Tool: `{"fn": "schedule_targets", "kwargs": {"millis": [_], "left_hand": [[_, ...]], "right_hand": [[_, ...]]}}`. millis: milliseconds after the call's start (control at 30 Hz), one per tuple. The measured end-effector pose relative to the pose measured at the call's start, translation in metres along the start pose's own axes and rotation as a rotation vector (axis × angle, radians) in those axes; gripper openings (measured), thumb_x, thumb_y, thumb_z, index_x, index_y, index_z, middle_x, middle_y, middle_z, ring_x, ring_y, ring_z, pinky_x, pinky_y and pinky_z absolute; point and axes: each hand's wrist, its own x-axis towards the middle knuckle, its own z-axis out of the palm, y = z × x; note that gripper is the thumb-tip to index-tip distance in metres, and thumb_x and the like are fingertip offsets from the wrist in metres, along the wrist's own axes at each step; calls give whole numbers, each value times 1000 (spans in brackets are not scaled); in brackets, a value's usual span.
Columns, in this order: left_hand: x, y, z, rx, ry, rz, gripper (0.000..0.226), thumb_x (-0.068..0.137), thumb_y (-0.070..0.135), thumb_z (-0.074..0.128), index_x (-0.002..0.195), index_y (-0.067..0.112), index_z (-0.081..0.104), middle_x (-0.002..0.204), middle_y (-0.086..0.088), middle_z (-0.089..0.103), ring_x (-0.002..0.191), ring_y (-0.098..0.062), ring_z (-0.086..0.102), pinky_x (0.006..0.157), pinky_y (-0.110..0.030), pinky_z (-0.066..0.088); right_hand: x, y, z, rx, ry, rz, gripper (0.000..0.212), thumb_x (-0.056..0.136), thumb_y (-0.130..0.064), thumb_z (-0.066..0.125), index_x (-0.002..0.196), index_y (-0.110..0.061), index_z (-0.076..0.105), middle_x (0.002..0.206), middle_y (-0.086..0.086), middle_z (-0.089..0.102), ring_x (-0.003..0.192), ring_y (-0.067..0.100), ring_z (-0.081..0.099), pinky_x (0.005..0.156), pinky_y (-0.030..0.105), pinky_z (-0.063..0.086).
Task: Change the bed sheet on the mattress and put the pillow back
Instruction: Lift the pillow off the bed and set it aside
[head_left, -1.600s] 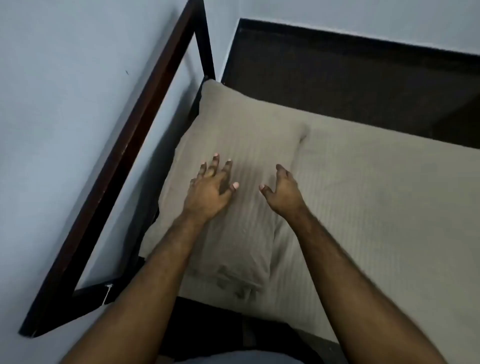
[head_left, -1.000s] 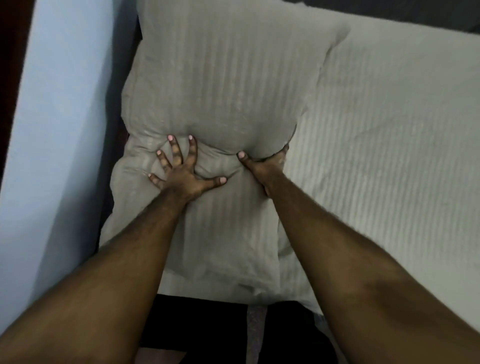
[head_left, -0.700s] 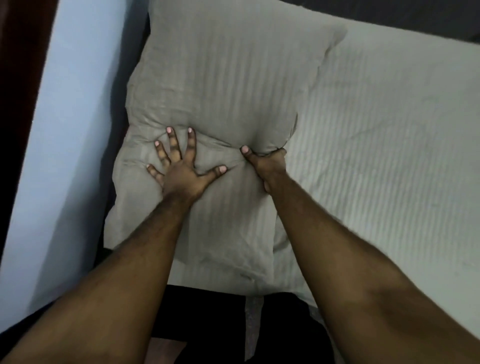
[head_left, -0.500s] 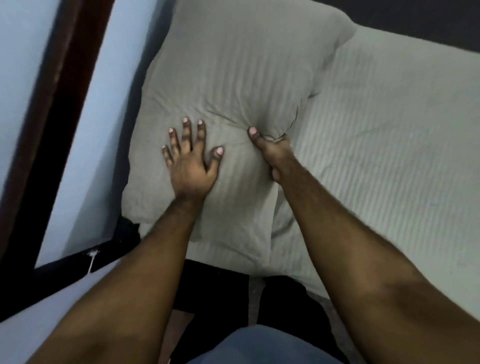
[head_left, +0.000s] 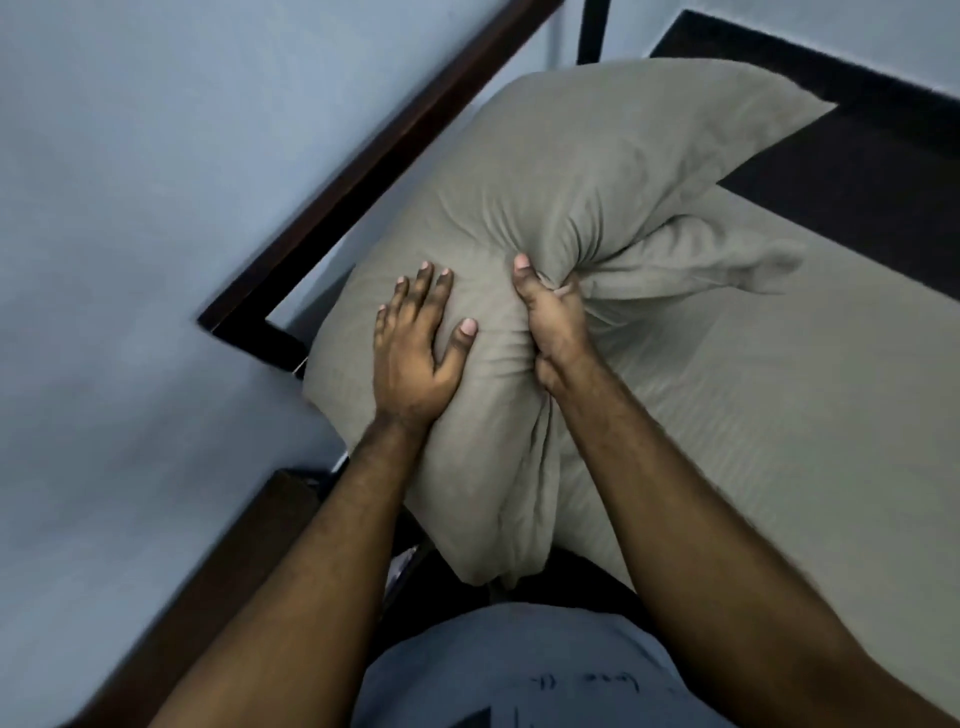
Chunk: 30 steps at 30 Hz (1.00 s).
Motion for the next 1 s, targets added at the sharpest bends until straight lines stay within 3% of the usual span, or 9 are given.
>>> {"fn": "schedule_targets", "kwargs": {"millis": [167, 267, 433, 500, 700, 833, 1000], "left_hand": [[-66, -8, -59, -133, 68, -14, 61, 102, 56, 45, 153, 22, 45, 161, -1, 39, 151, -21, 32, 119, -54, 30], [-127, -28, -94, -163, 93, -29, 60, 102, 53, 48, 152, 19, 46, 160, -3, 41, 150, -19, 33, 119, -54, 32], [-239, -64, -161, -178, 174, -82, 60, 102, 52, 48, 151, 18, 47, 159, -1, 42, 150, -15, 32, 119, -52, 32], [-285, -78, -191, -172, 190, -102, 58, 101, 49, 50, 151, 18, 48, 158, -1, 43, 150, -12, 33, 119, -51, 32], [-429, -120, -275, -63, 216, -178, 60, 100, 55, 47, 148, 18, 51, 156, -2, 47, 148, -12, 35, 119, -46, 32], [-489, -121, -316, 27, 212, -295, 69, 97, 66, 40, 149, 23, 50, 157, -1, 46, 149, -14, 35, 120, -44, 32], [-535, -119, -349, 102, 119, -559, 85, 88, 80, 26, 157, 31, 34, 167, 7, 26, 155, -14, 17, 126, -42, 16]], "right_hand": [[-84, -4, 24, -37, -100, -39, 43, 85, -20, 80, 119, -1, 62, 114, 14, 74, 108, 28, 71, 98, 53, 55], [-150, 17, 40, -93, -153, -68, 36, 90, -15, 76, 118, 1, 63, 111, 10, 74, 104, 22, 72, 95, 42, 58], [-263, 68, 70, -200, -239, -88, 60, 73, -45, 82, 116, -7, 64, 114, 7, 74, 107, 22, 72, 101, 49, 54], [-309, 93, 80, -203, -264, -86, 58, 70, -48, 81, 112, -12, 64, 115, 7, 74, 108, 21, 71, 102, 49, 53], [-456, 165, 105, -154, -360, -48, 37, 80, -35, 77, 108, -14, 63, 118, 7, 73, 112, 23, 69, 104, 51, 51], [-523, 194, 112, -136, -408, -6, 33, 91, -22, 72, 120, -11, 63, 123, 5, 71, 115, 20, 68, 107, 49, 49], [-578, 220, 126, -180, -496, 32, 27, 96, -15, 67, 122, -10, 64, 118, 2, 73, 112, 17, 69, 105, 44, 52]]}}
